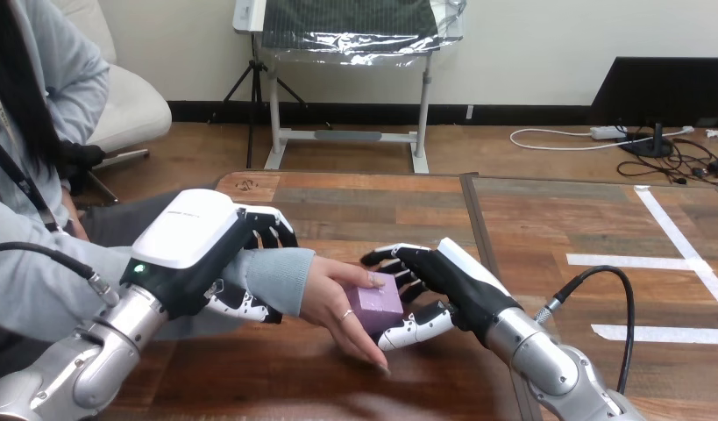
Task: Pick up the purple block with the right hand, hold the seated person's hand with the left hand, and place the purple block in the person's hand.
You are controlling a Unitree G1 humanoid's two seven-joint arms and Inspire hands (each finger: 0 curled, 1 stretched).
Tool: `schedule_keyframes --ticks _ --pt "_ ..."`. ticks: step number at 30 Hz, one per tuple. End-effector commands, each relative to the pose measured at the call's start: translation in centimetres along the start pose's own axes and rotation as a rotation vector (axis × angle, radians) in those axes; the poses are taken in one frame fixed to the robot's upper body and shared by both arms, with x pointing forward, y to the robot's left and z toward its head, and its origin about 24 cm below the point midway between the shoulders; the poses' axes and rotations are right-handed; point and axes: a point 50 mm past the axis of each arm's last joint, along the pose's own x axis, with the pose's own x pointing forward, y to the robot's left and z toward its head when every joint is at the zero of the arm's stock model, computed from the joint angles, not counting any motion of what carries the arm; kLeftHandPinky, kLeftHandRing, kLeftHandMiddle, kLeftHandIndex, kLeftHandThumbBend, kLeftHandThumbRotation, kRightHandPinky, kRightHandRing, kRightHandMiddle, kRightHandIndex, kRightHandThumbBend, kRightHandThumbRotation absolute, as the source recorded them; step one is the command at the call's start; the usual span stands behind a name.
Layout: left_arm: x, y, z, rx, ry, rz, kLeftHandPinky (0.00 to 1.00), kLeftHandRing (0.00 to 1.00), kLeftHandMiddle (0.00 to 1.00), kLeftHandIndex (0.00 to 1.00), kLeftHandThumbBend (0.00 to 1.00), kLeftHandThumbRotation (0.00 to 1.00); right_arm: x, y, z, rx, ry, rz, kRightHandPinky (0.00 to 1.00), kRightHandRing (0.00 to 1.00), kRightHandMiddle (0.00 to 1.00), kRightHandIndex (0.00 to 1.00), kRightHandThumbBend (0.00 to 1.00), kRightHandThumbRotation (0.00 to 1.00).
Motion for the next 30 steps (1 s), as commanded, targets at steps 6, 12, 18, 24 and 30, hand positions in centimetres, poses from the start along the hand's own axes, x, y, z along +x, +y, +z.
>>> schedule_keyframes --ticks 6,12,18,24,30 --pt "1.3 1.2 0.1 0.019 -0.022 0.048 0.58 0.64 0.69 0.75 1.00 0.32 1.4 -3.4 2.7 -0.076 -0.082 -0.062 0.79 0.84 0.87 0.92 0.98 0.32" --pt "1.1 1.0 -0.1 0.021 -0.015 0.040 0.66 0.69 0.73 0.80 1.00 0.35 1.2 -3.8 2.6 -0.078 -0.084 -0.069 0.79 0.86 0.89 0.95 1.00 0.37" --pt "0.9 0.8 -0.1 0.021 -0.009 0.035 0.72 0.74 0.76 0.83 1.00 0.37 1.1 -4.0 2.6 -0.077 -0.092 -0.076 0.80 0.88 0.91 0.98 1.00 0.42" --pt "0.7 0.6 -0.1 0.019 -0.007 0.037 0.75 0.77 0.78 0.85 1.00 0.39 1.0 -4.2 2.6 -0.078 -0.098 -0.079 0.81 0.91 0.93 1.00 1.00 0.47" --pt "0.4 0.5 -0.2 0.012 -0.004 0.044 0.77 0.80 0.81 0.87 1.00 0.40 0.8 -4.4 2.6 -0.064 -0.116 -0.086 0.84 0.96 0.95 1.00 1.00 0.54"
